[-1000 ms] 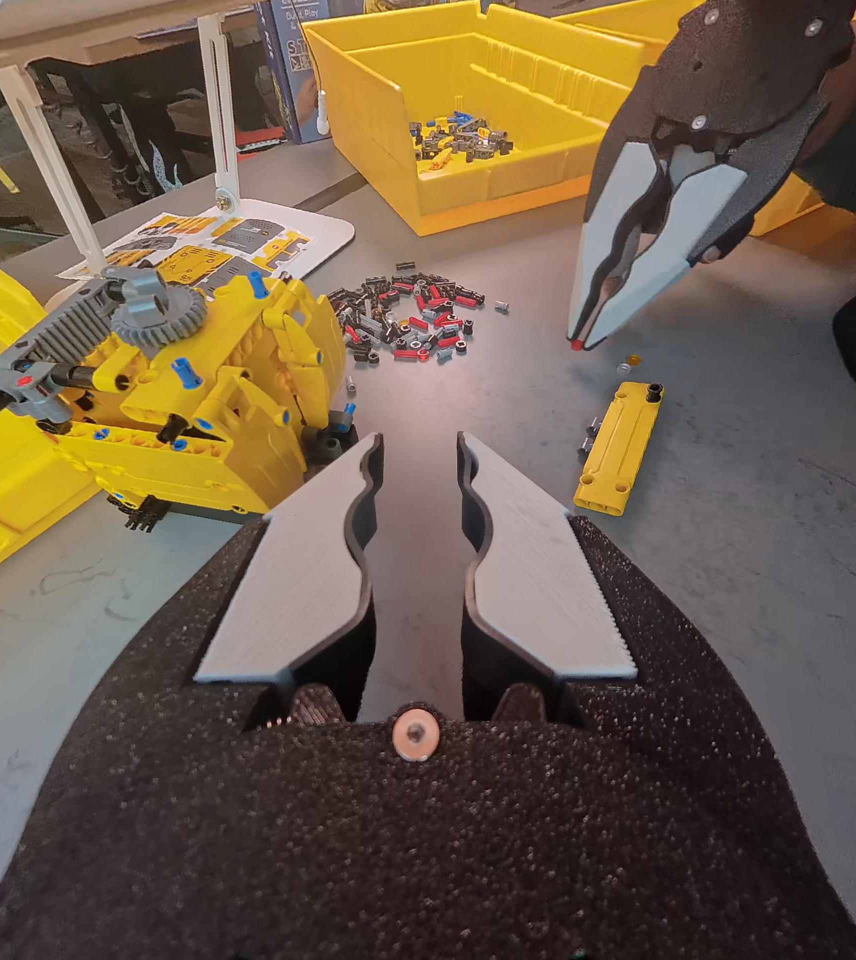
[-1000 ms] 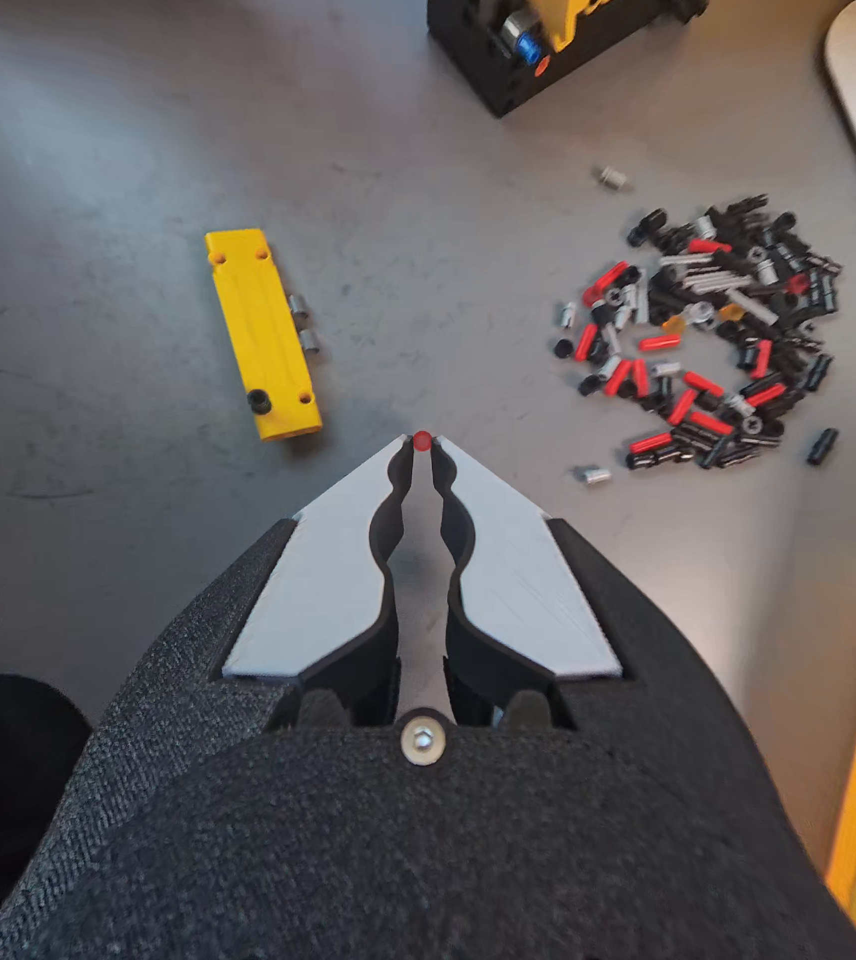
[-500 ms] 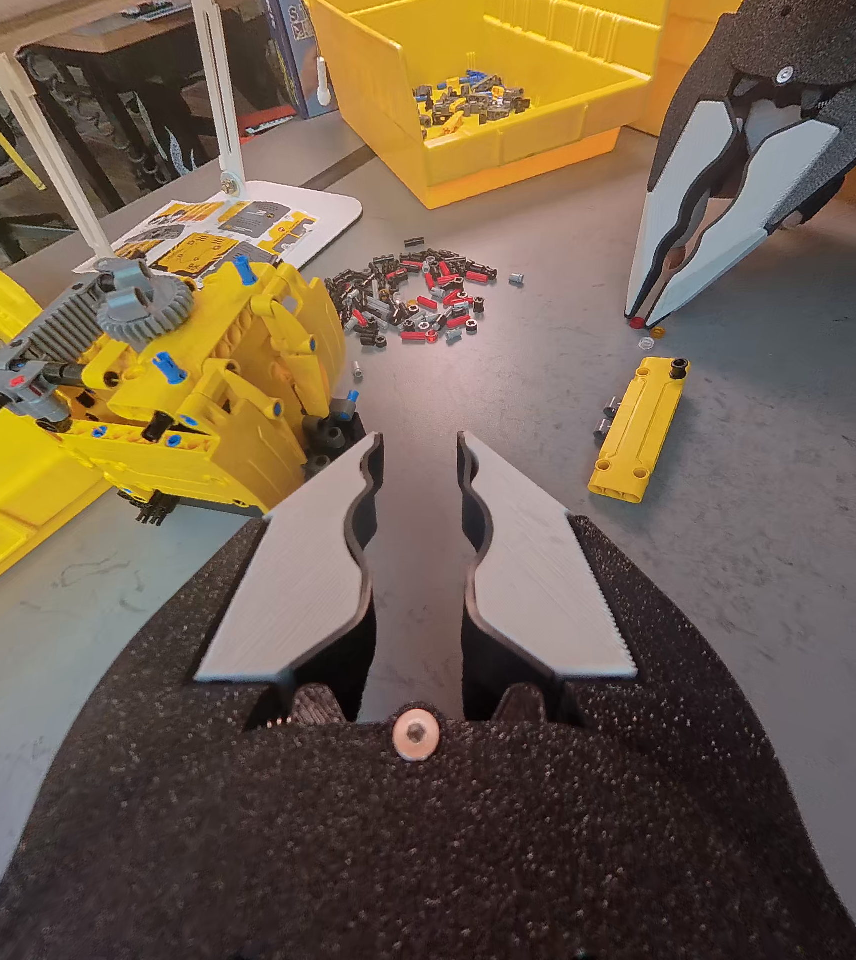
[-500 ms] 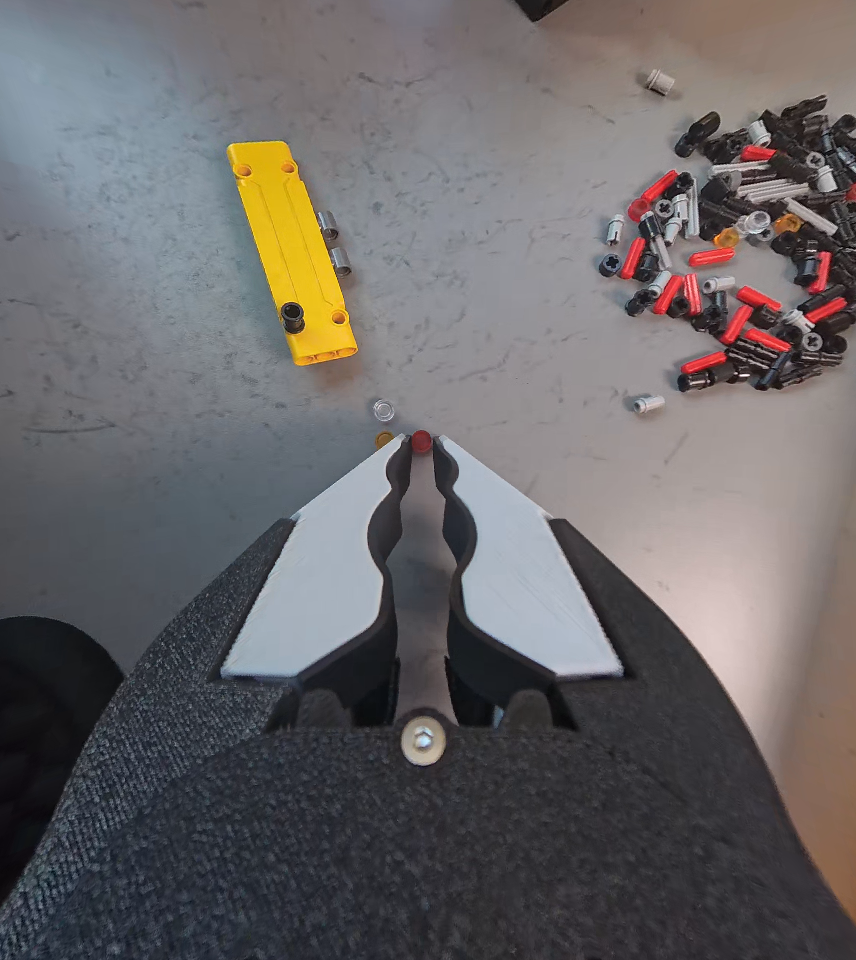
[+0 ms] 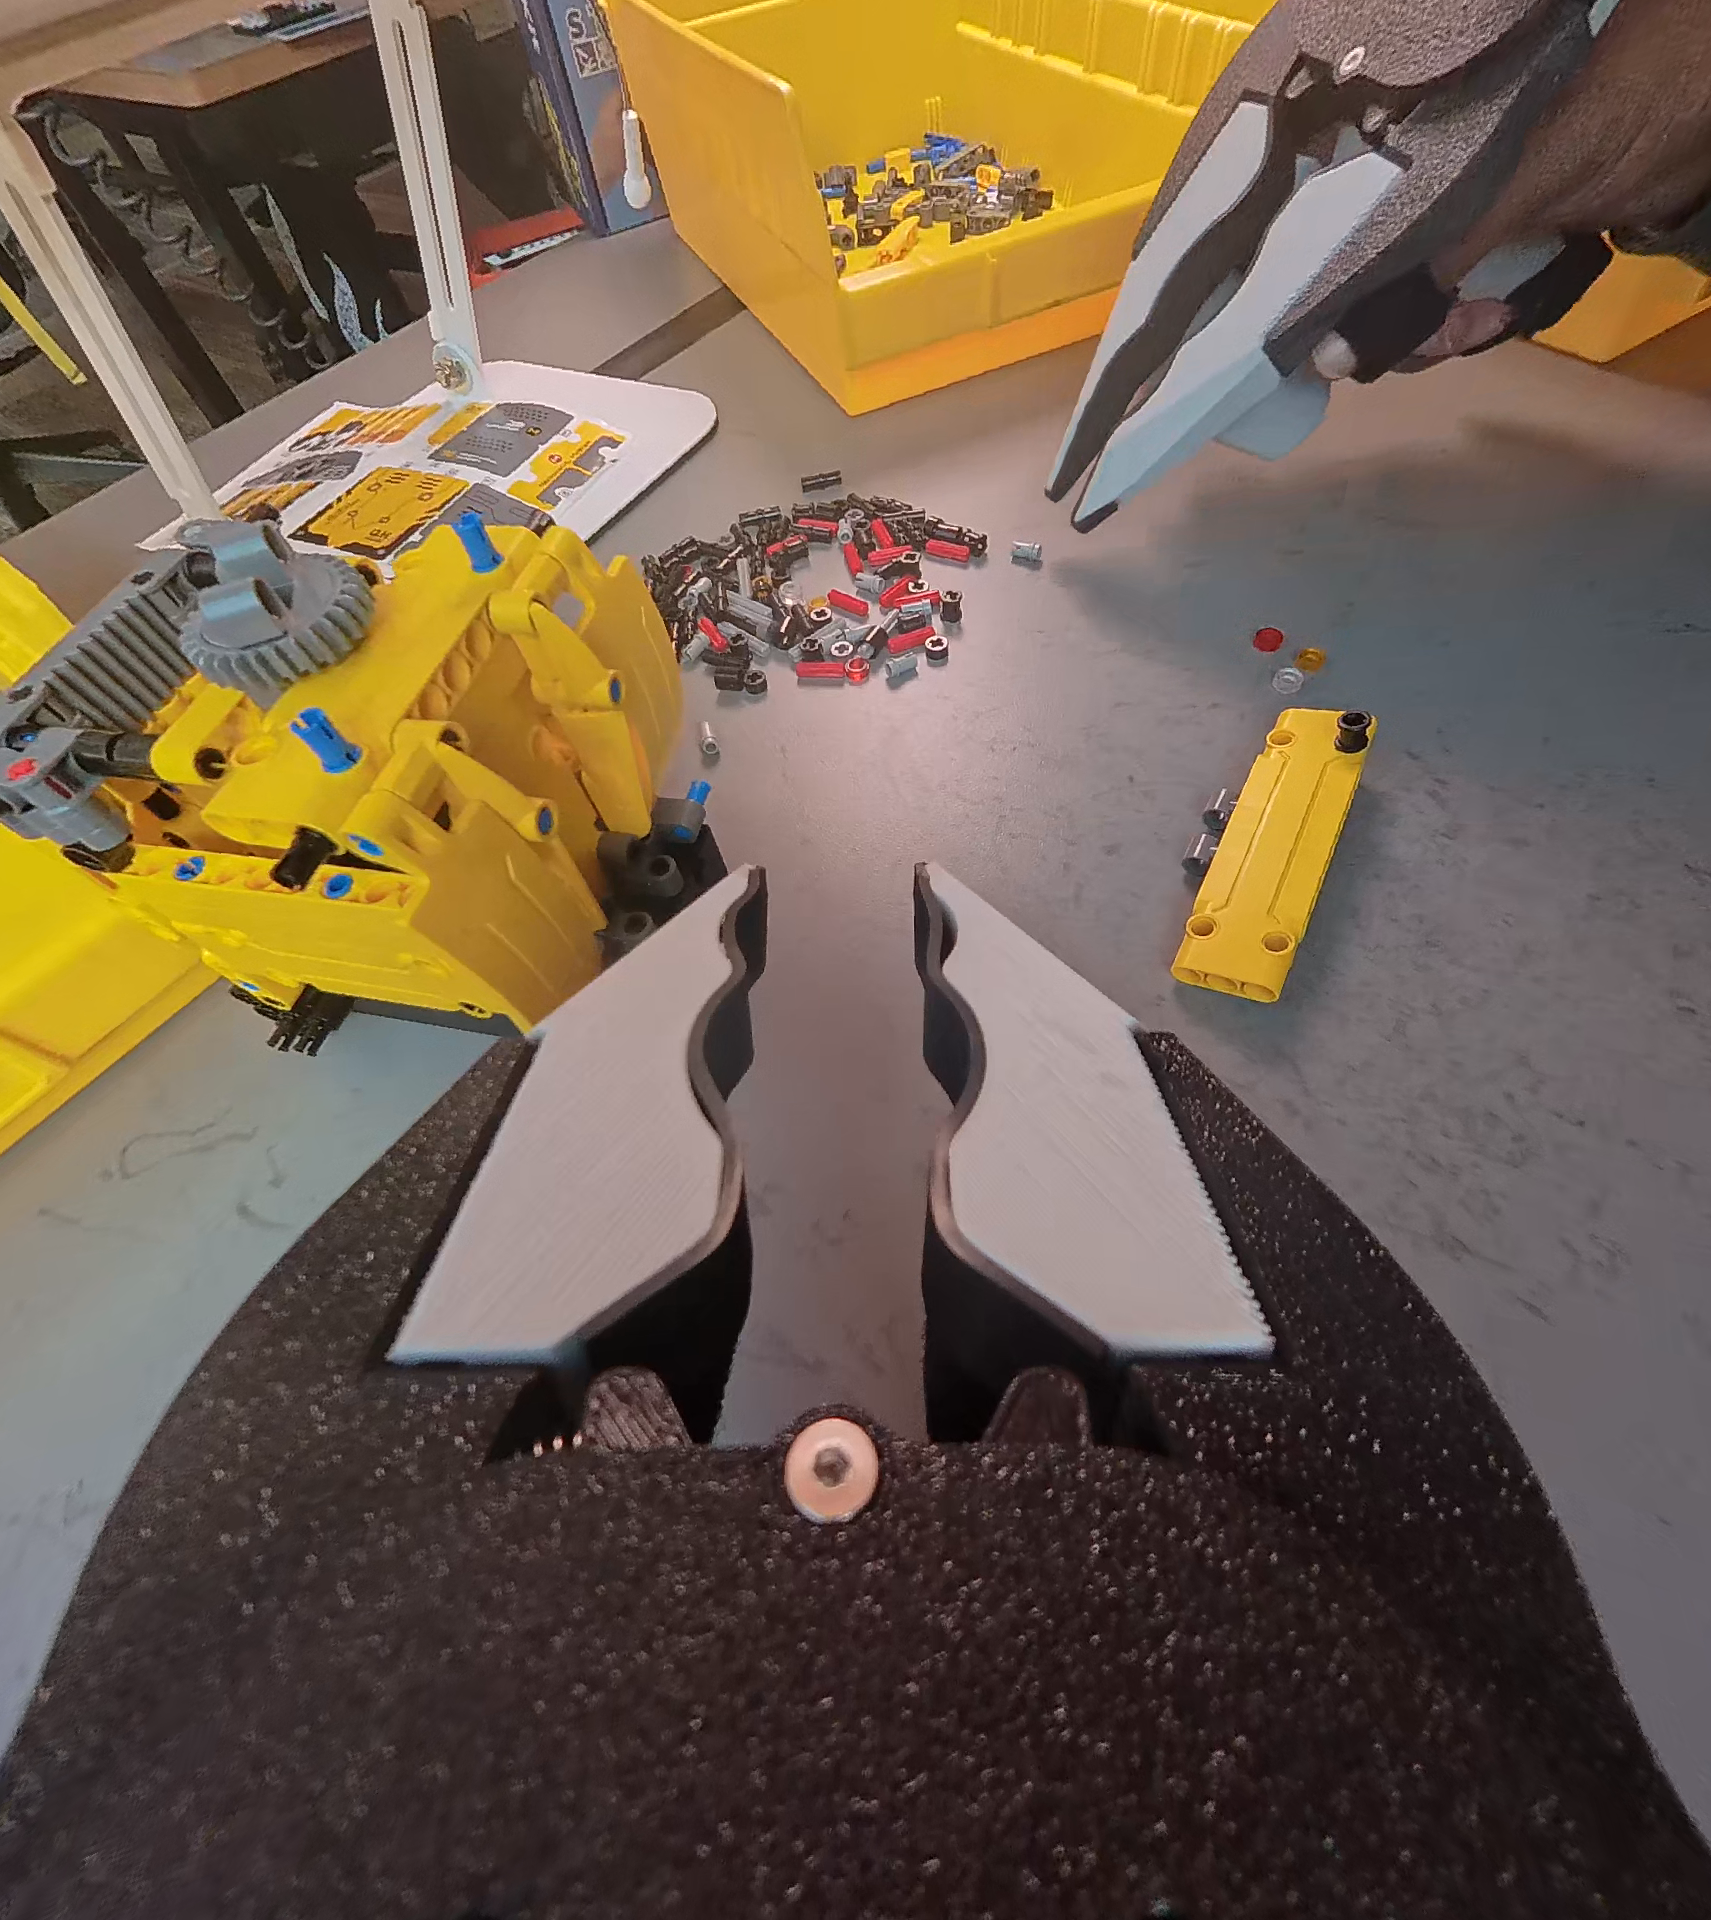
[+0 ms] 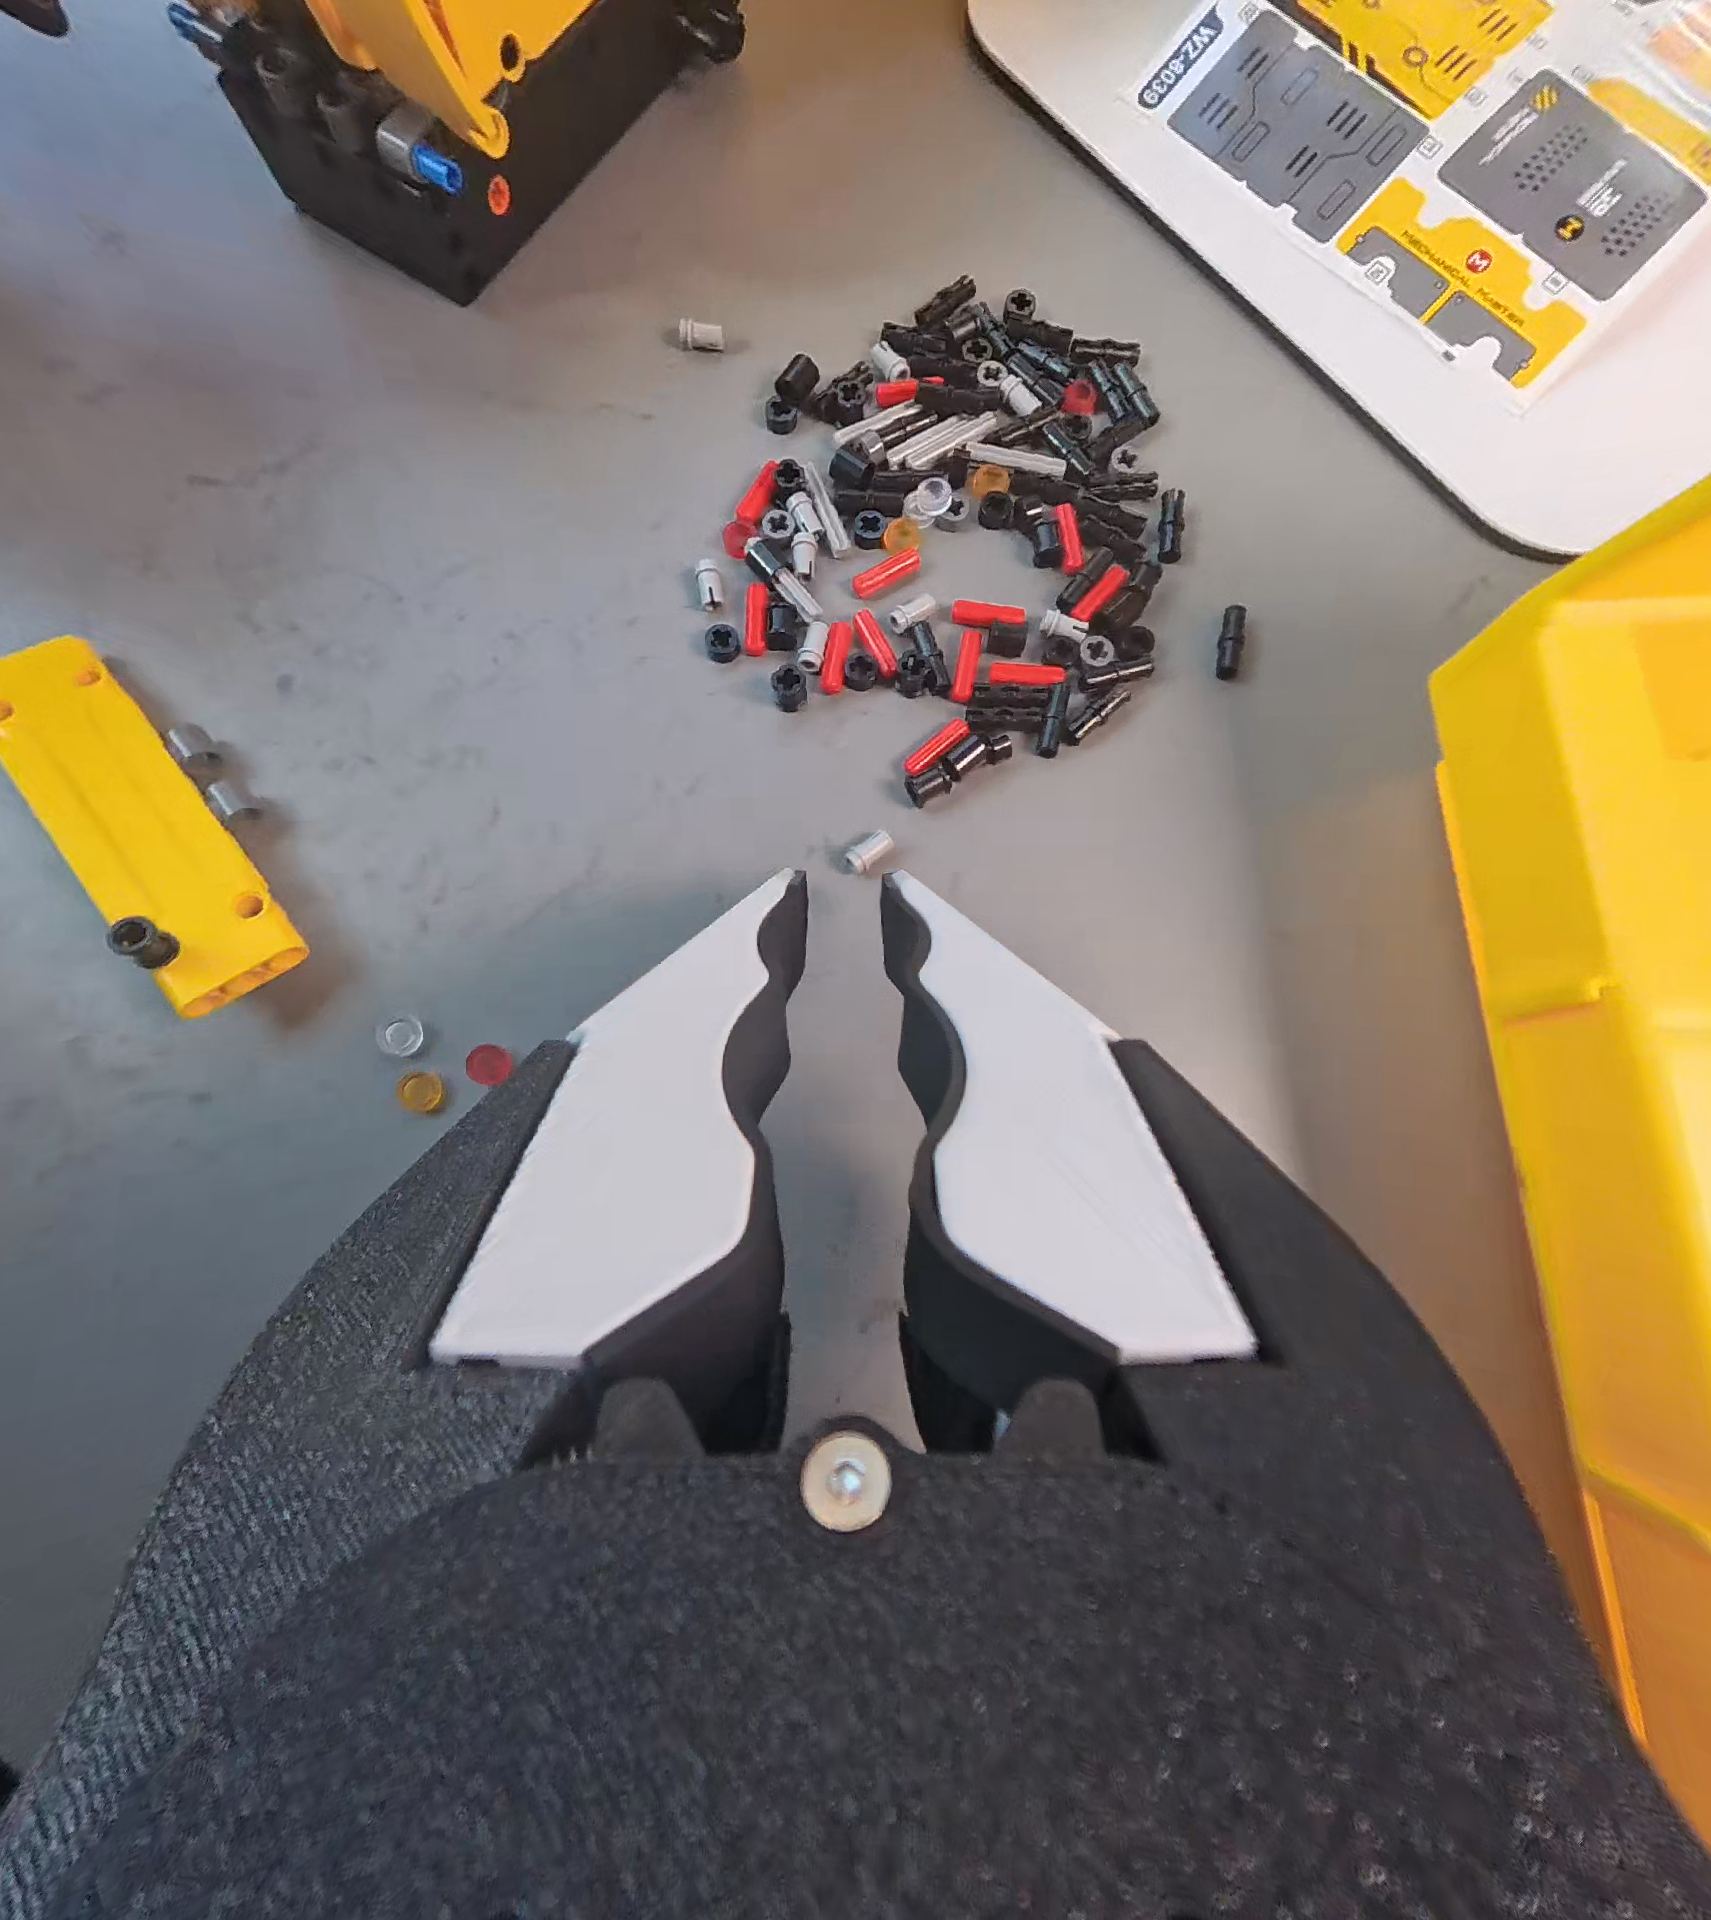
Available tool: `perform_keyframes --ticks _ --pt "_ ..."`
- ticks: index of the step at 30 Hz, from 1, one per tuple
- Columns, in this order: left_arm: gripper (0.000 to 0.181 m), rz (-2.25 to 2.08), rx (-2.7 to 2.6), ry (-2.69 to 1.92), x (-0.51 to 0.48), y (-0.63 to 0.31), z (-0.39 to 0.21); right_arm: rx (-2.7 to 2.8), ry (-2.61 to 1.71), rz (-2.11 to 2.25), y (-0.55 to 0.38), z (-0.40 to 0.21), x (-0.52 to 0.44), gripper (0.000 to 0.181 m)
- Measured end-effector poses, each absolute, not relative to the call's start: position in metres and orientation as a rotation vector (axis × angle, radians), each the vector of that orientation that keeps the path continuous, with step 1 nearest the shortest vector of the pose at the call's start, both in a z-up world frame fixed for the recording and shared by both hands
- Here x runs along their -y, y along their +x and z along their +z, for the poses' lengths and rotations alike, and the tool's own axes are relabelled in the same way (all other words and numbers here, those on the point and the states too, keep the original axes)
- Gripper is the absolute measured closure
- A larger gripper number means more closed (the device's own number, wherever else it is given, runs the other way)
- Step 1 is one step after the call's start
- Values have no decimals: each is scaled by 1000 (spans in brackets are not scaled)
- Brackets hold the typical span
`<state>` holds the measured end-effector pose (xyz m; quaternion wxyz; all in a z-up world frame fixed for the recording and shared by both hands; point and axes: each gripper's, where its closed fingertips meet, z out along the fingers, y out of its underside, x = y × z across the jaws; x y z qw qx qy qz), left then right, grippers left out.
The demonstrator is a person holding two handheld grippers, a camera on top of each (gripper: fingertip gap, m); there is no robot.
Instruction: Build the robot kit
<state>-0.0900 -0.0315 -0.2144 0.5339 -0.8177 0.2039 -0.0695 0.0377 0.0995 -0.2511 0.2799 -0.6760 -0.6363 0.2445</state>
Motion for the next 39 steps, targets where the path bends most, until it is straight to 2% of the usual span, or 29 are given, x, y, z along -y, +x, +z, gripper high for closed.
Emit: perform_keyframes --ticks 5,10,16,22,28,39 --pt "154 -166 -482 -1949 32 -91 -214 1724 -1857 614 31 -263 -104 165" --pt "154 -174 -480 -1948 32 -91 -214 1735 -1873 617 27 -266 -104 175" --pt "154 -173 -479 -1948 32 -92 -214 1759 -1832 622 25 -264 -102 176" --pt "153 -170 -479 -1951 31 -92 -215 1962 -1610 772 3 -251 -46 176" --pt "153 -165 -478 -1952 32 -93 -215 2220 -1423 757 -9 -263 2 176" --pt "153 -176 -478 -1955 32 -92 -215 2099 -1459 796 -14 -249 -23 168"
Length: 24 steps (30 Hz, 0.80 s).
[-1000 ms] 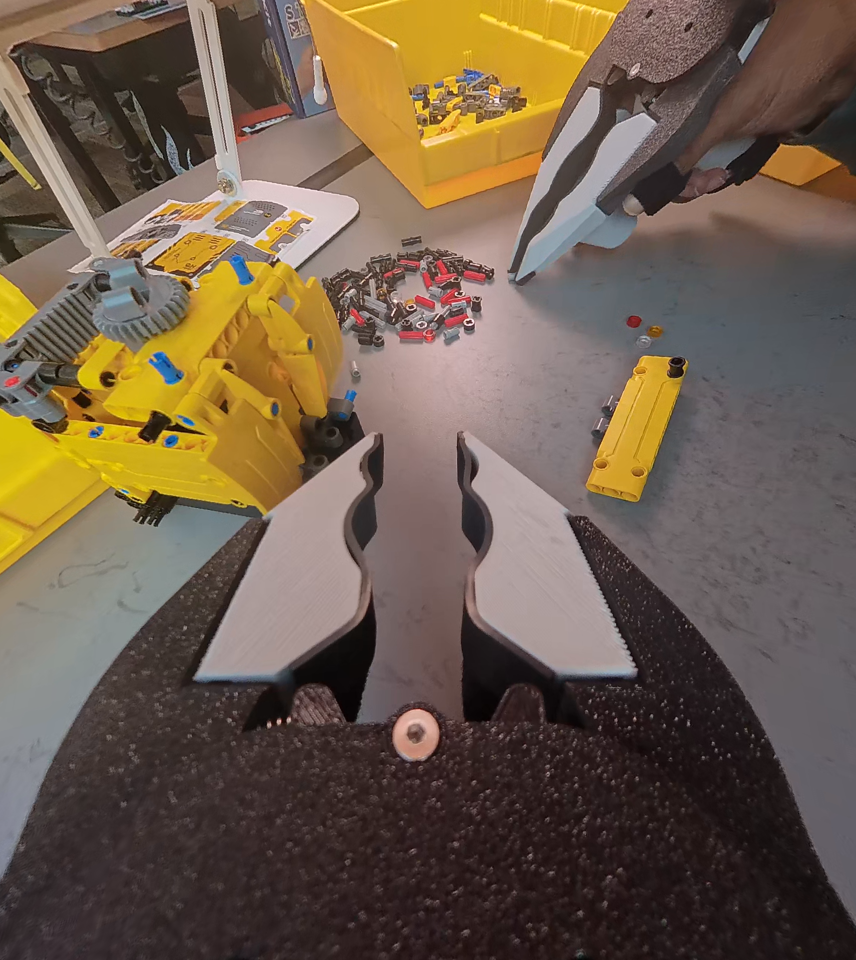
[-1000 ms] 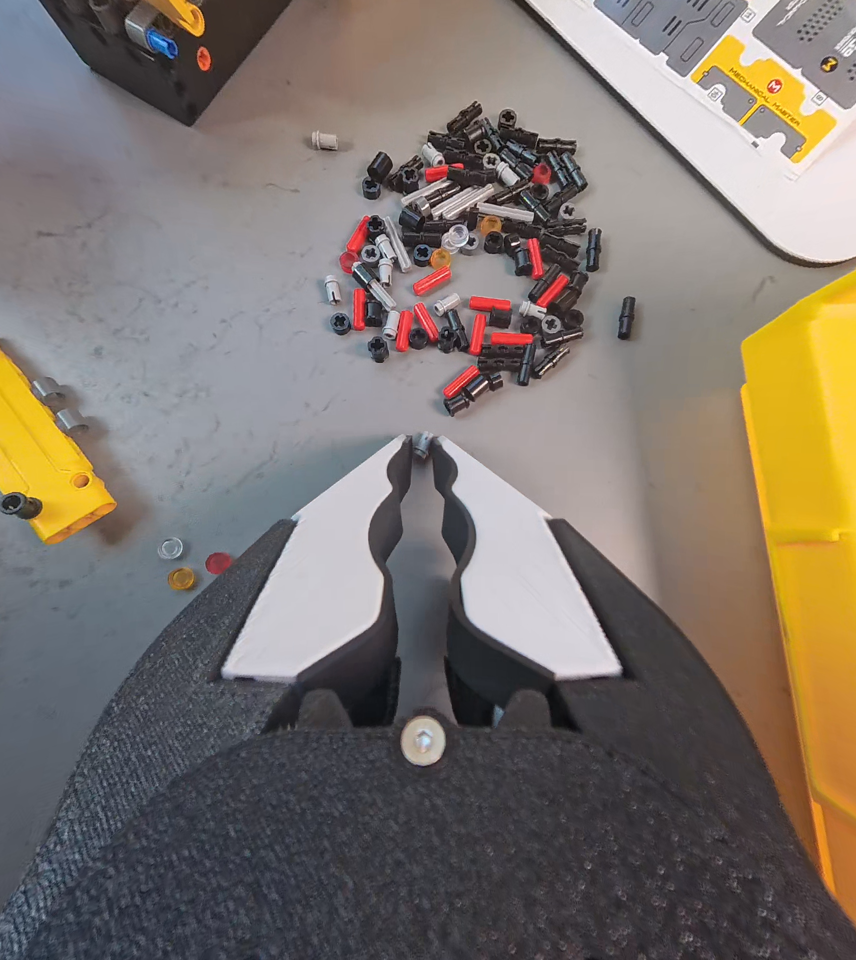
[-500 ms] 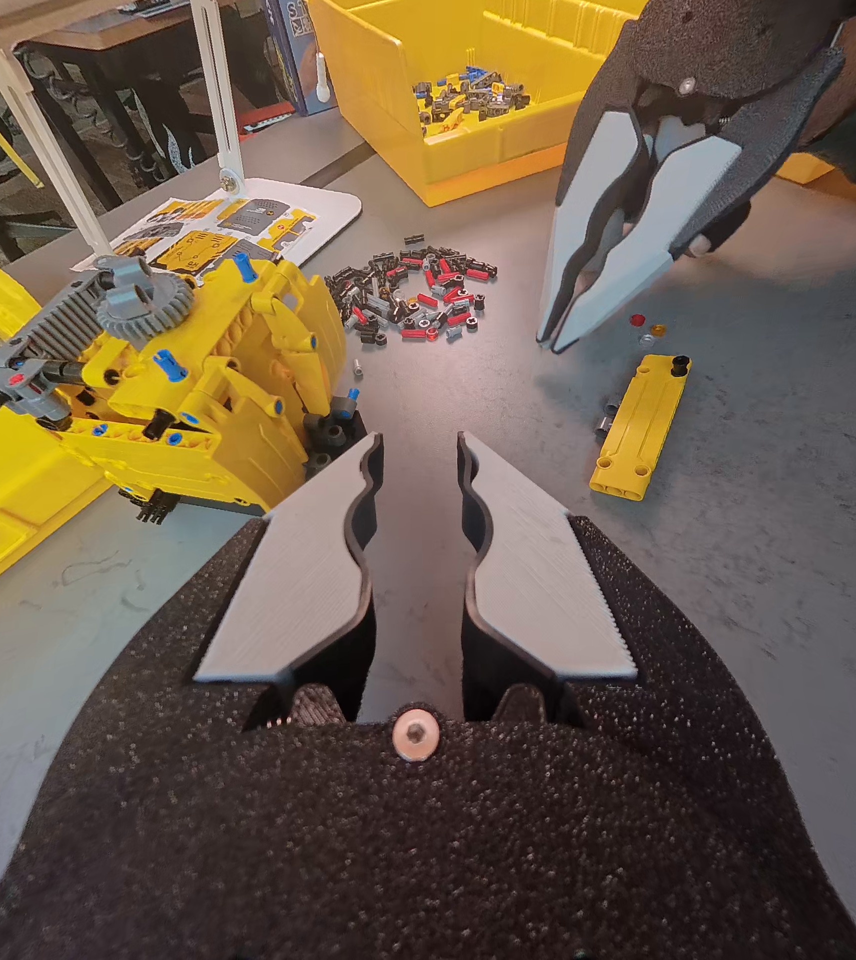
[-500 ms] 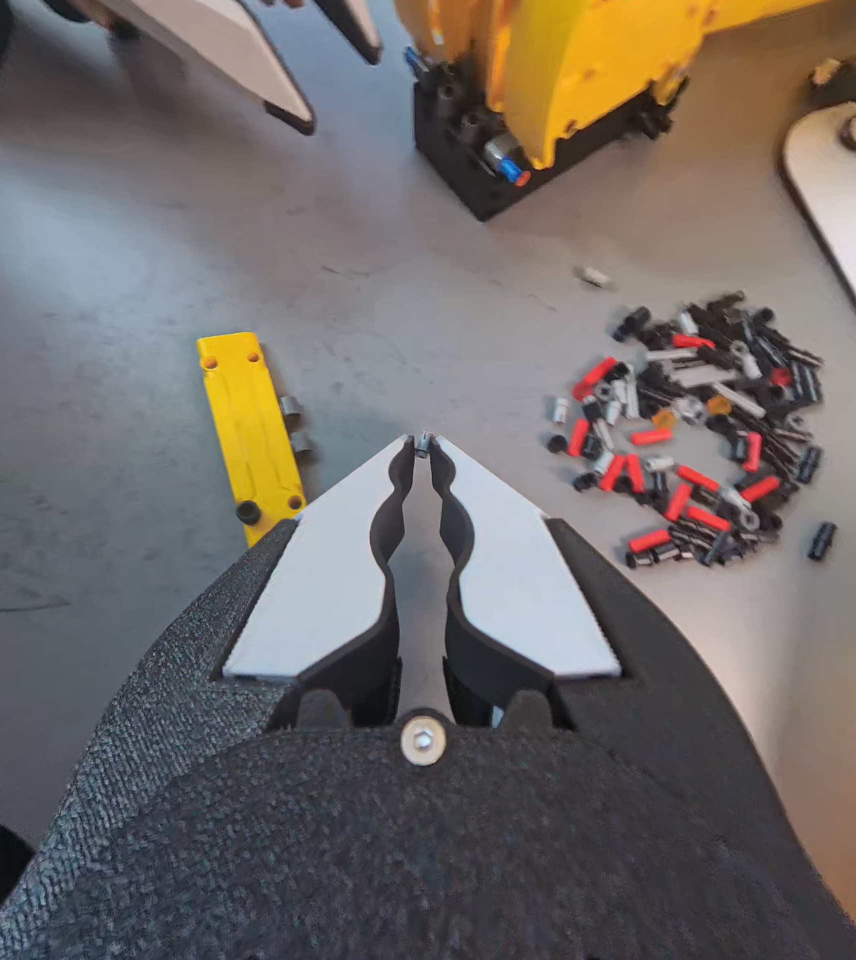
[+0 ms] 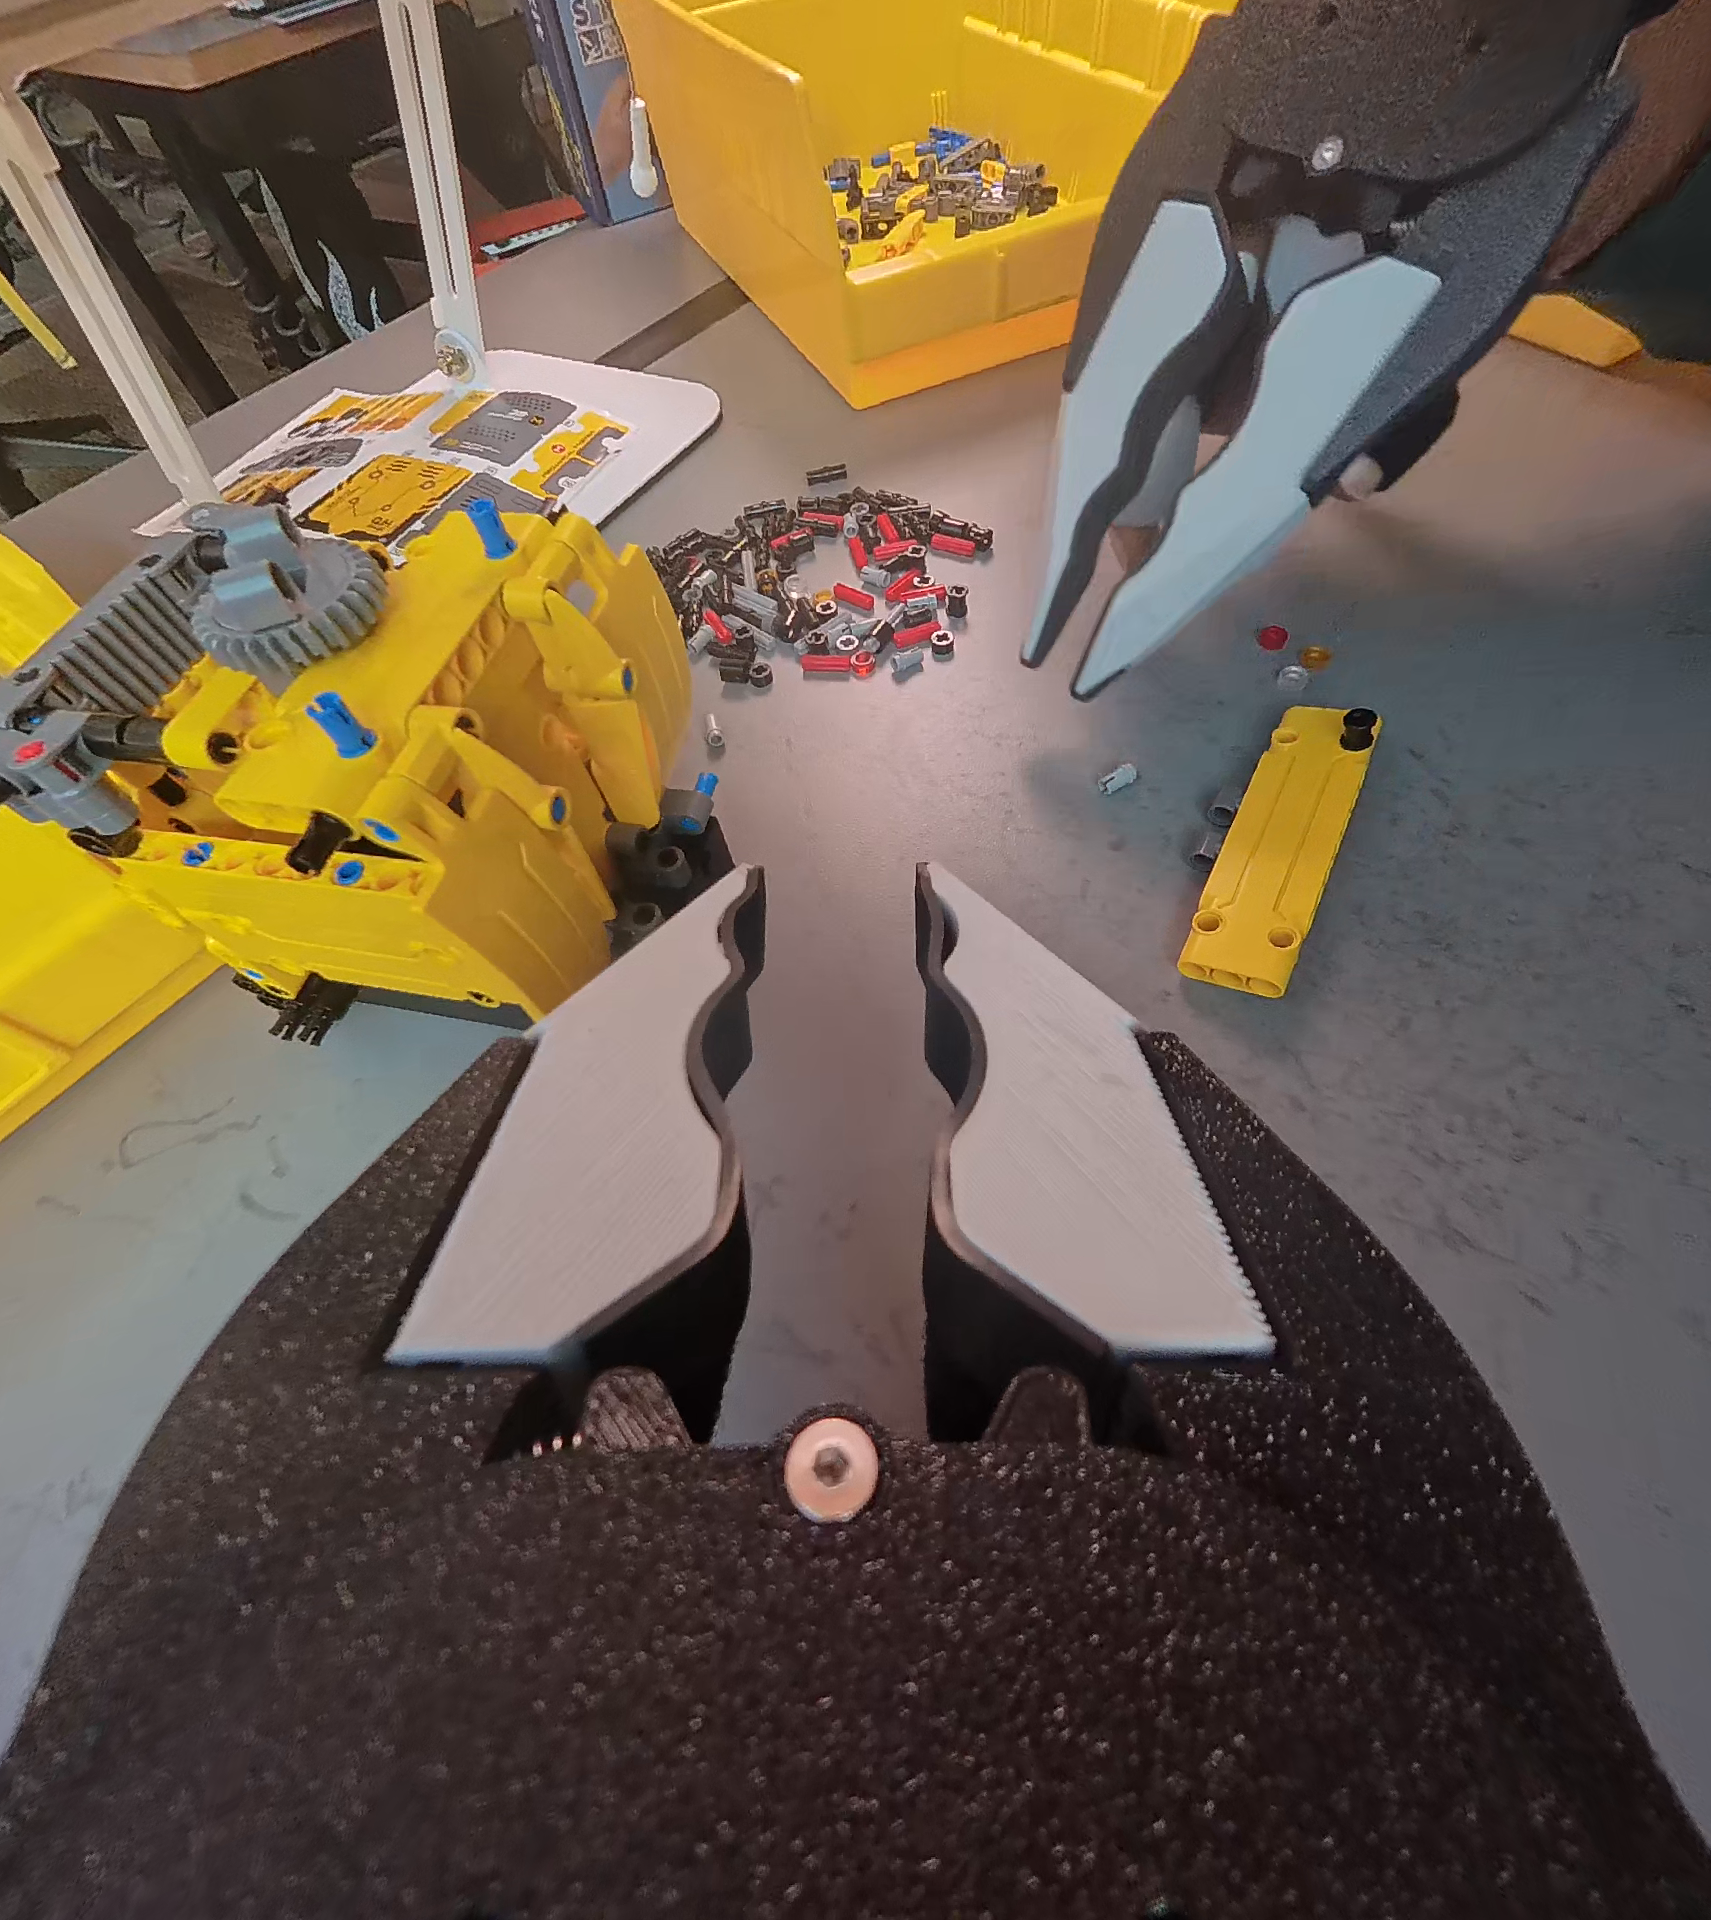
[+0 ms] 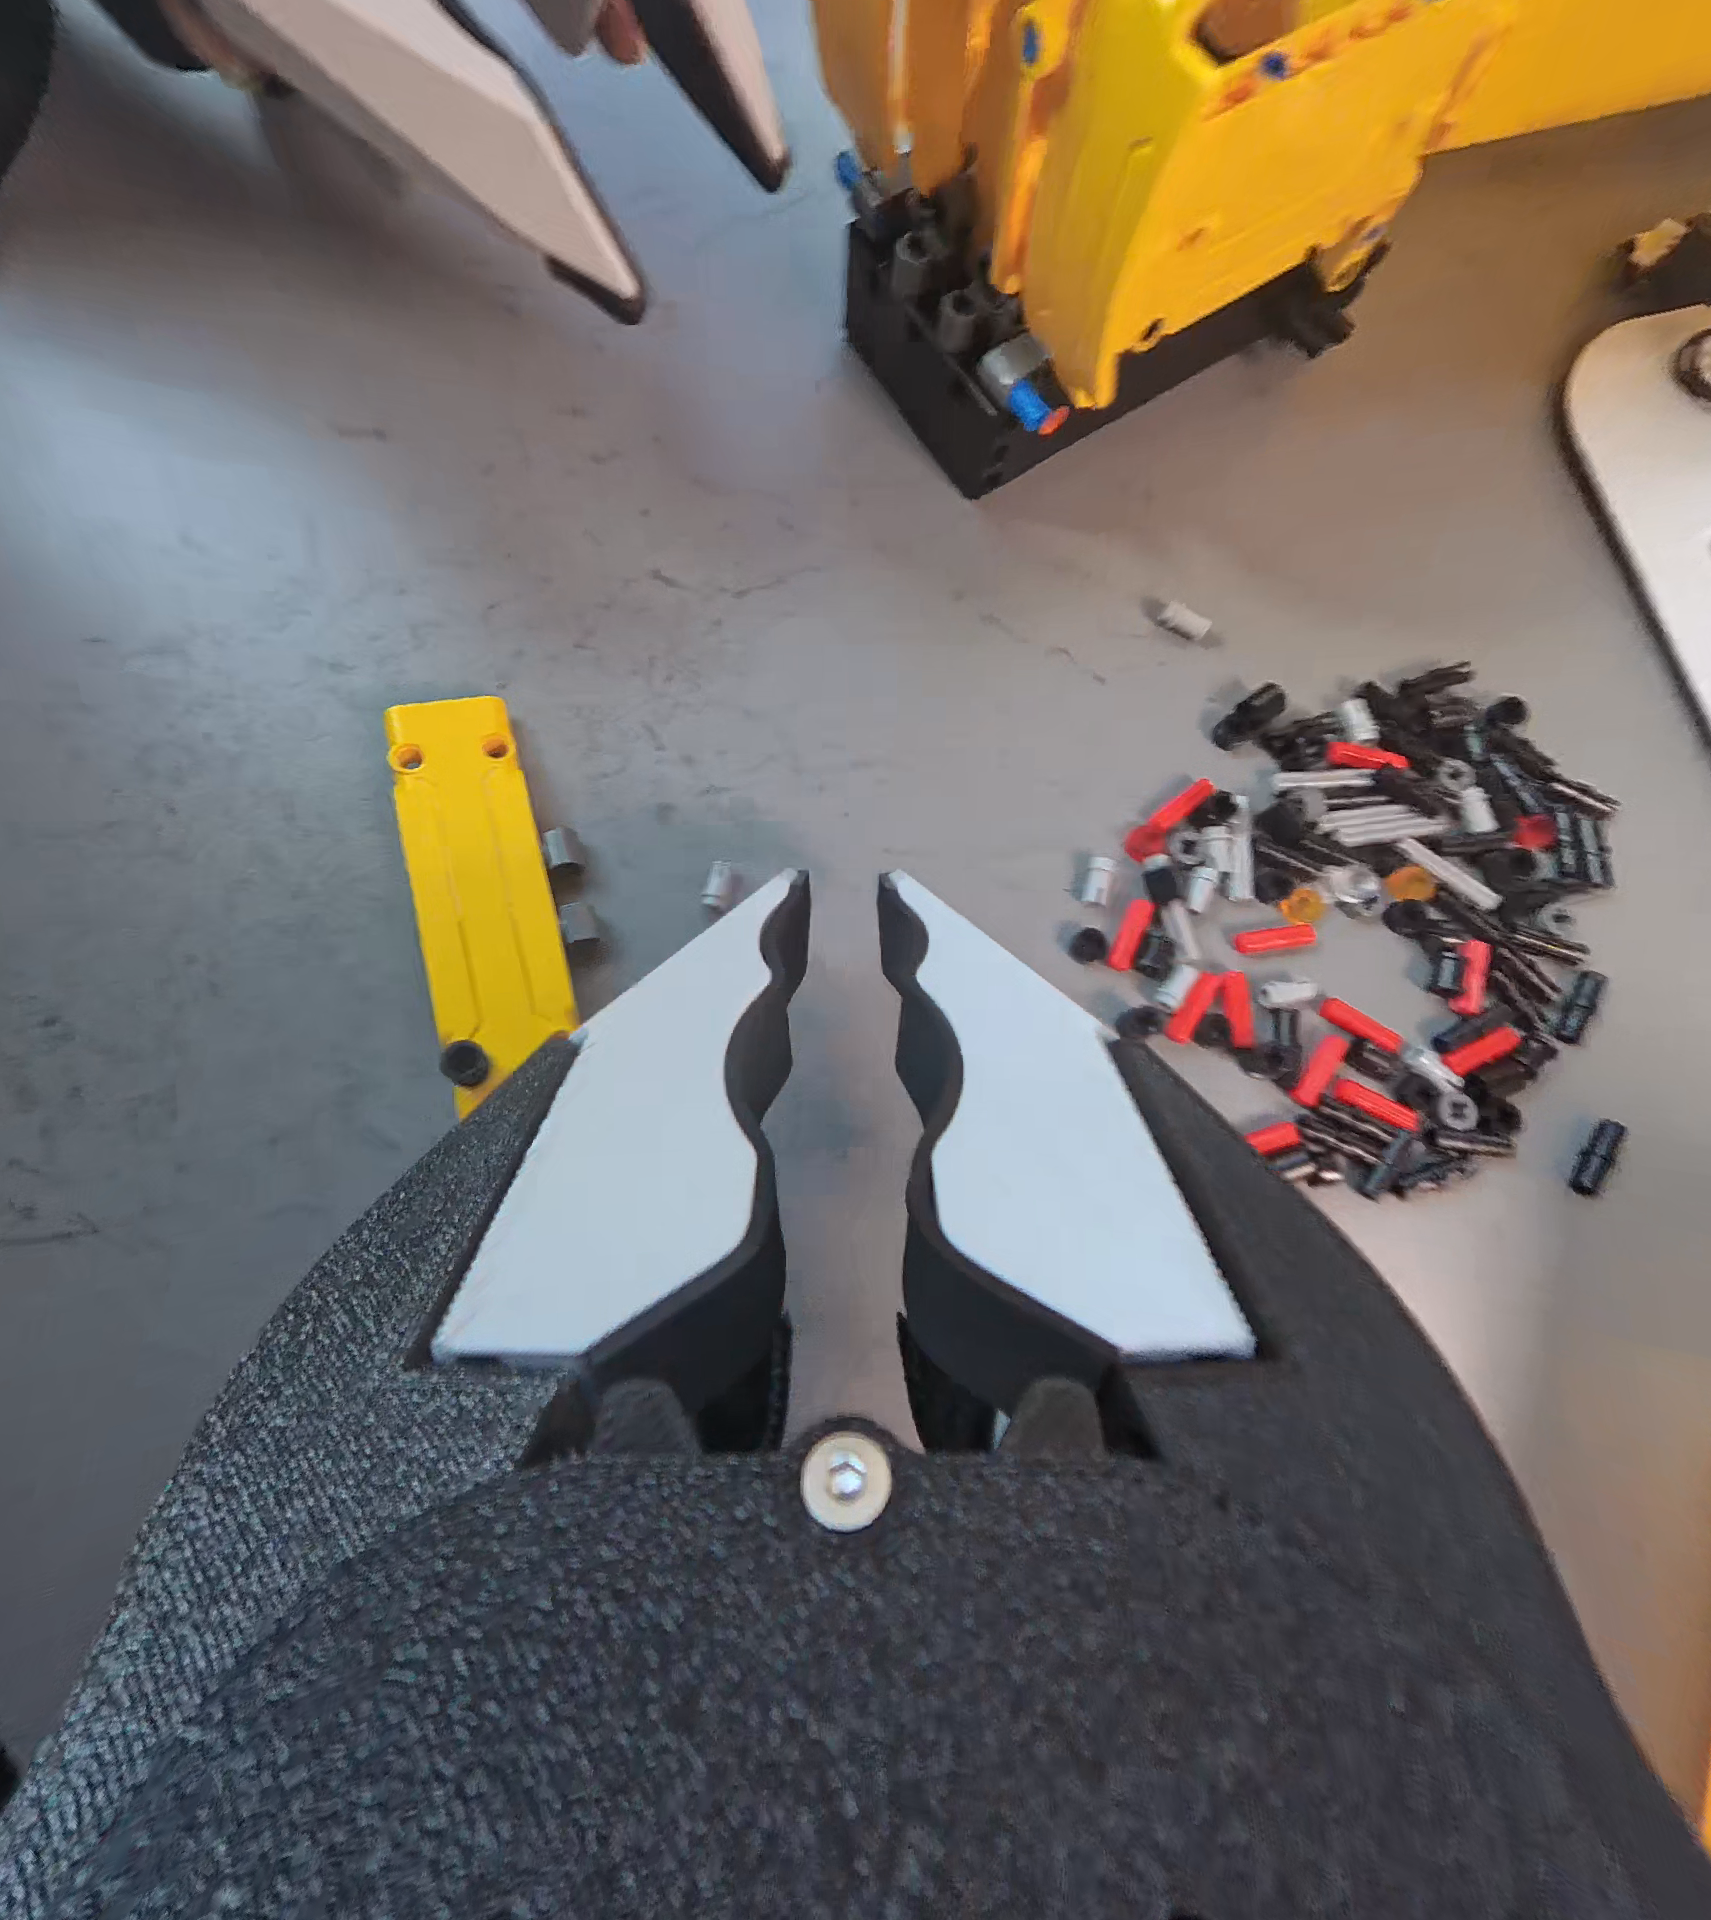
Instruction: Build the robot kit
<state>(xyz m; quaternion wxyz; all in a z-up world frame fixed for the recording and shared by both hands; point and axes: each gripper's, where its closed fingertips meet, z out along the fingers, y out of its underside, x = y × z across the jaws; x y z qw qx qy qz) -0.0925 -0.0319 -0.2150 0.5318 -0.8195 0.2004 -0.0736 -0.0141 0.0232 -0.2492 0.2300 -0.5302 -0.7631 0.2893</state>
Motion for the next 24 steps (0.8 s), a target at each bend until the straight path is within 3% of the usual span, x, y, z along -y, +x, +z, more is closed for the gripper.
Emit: perform_keyframes --ticks 10,14,24 --pt "153 -181 -473 -1956 32 -93 -215 1989 -1553 672 -37 -258 -70 169" --pt "153 -183 -470 -1956 32 -94 -215 2006 -1568 637 -39 -264 -74 177" --pt "152 -197 -465 -1956 32 -94 -214 2213 -1402 816 -27 -255 -19 177"
